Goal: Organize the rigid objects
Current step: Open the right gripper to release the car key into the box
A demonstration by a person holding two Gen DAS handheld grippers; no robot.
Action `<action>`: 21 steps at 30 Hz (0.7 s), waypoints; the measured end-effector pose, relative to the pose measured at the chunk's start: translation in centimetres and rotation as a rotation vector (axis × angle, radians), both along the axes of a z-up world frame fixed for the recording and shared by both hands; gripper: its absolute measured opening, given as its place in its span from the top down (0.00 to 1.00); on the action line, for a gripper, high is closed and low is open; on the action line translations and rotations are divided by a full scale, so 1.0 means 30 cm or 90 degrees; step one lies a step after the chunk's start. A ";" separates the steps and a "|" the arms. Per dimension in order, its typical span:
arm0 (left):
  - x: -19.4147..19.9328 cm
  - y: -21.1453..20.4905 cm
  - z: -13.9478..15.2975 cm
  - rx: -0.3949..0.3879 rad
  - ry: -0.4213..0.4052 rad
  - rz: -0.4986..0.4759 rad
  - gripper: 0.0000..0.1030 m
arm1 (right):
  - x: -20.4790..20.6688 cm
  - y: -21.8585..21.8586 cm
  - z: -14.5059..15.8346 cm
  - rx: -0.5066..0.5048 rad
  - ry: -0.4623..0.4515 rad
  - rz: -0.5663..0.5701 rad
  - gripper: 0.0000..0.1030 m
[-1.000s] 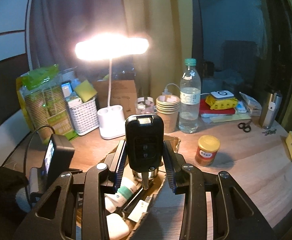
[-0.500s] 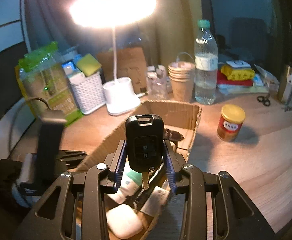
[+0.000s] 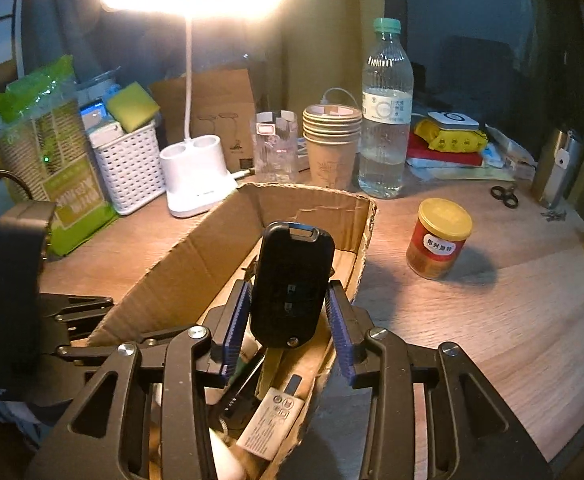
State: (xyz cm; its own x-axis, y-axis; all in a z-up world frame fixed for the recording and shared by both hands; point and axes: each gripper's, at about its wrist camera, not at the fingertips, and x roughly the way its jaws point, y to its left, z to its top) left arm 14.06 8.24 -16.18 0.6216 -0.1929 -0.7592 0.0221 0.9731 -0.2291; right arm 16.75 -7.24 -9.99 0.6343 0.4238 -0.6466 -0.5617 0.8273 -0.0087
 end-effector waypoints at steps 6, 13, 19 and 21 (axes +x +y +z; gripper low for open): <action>0.000 0.000 0.000 0.000 0.000 0.000 0.80 | 0.015 0.006 -0.018 -0.021 -0.009 -0.015 0.59; -0.002 0.001 0.000 0.000 -0.001 -0.001 0.79 | 0.014 0.003 -0.011 -0.022 -0.013 -0.015 0.49; -0.005 0.003 -0.002 0.001 0.000 -0.001 0.79 | 0.021 -0.029 0.009 -0.005 -0.019 -0.035 0.43; -0.005 0.003 -0.002 0.001 0.000 -0.001 0.79 | 0.025 -0.036 0.009 -0.003 -0.018 -0.040 0.43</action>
